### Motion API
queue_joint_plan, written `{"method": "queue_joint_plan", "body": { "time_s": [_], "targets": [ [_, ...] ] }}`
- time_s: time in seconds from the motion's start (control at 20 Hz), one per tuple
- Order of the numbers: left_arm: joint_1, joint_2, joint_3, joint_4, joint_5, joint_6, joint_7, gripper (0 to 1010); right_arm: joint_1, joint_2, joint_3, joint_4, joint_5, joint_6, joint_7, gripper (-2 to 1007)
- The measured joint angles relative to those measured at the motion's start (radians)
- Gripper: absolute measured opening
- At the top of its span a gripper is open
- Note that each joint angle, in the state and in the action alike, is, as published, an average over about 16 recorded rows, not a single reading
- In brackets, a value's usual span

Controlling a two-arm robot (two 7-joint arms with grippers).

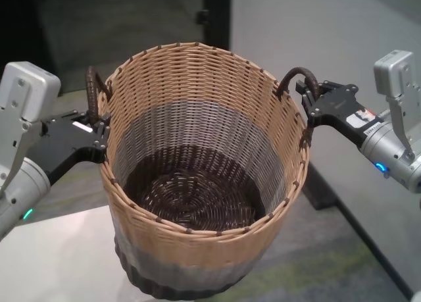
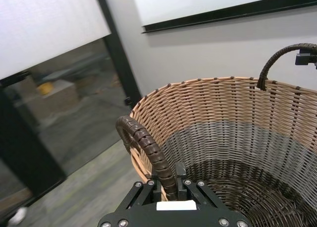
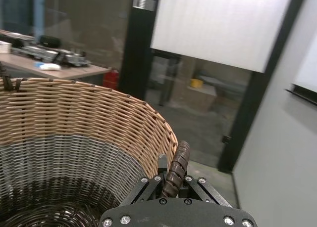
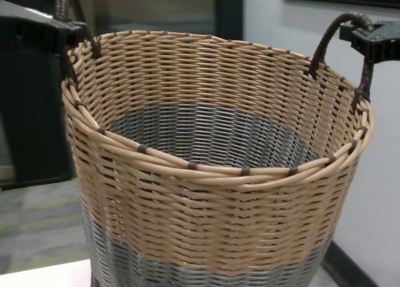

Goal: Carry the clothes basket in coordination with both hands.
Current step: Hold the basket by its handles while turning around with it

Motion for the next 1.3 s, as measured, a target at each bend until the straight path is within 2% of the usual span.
{"method": "queue_joint_plan", "body": {
  "time_s": [1.3],
  "targets": [
    [0.0,0.0,0.0,0.0,0.0,0.0,0.0,184,0.0,0.0,0.0,0.0,0.0,0.0,0.0,106]
  ]
}}
